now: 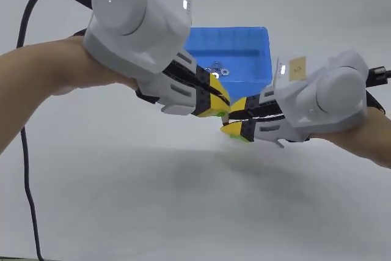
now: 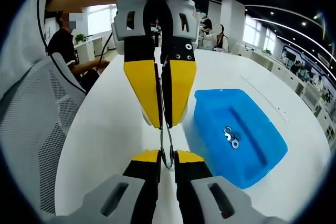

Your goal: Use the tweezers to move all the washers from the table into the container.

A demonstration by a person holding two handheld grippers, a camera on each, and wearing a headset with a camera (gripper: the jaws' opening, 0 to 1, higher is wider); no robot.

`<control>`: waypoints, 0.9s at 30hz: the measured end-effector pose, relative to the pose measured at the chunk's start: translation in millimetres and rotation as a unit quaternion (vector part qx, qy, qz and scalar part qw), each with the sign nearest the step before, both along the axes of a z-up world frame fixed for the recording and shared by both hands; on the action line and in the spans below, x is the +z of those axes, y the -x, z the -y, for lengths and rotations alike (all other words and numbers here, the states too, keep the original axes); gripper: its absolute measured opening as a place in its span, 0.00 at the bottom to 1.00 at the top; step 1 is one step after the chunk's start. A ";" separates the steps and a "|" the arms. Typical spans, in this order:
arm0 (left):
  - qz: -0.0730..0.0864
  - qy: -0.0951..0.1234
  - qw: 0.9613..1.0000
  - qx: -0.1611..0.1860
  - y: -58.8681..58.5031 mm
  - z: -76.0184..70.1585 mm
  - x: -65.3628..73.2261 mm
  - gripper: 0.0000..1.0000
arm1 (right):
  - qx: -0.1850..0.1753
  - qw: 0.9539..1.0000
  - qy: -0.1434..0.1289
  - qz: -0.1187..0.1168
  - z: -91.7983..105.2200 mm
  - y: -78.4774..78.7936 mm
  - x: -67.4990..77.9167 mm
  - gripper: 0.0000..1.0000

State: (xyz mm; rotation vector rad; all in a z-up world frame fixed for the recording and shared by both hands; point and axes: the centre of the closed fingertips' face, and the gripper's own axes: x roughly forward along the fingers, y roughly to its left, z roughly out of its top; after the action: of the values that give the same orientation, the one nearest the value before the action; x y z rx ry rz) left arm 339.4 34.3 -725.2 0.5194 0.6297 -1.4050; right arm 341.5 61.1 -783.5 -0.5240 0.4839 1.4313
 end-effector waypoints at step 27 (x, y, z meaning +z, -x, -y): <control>0.013 0.000 1.000 -0.004 4.4 -2.7 15.7 0.07 | 0.009 1.000 -0.002 0.016 -5.1 1.7 13.7 0.10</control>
State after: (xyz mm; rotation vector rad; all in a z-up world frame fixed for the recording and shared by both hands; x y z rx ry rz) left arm 335.0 37.0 -709.5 0.5391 0.6077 -1.4035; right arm 339.9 66.2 -769.8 -0.5491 0.4516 1.4387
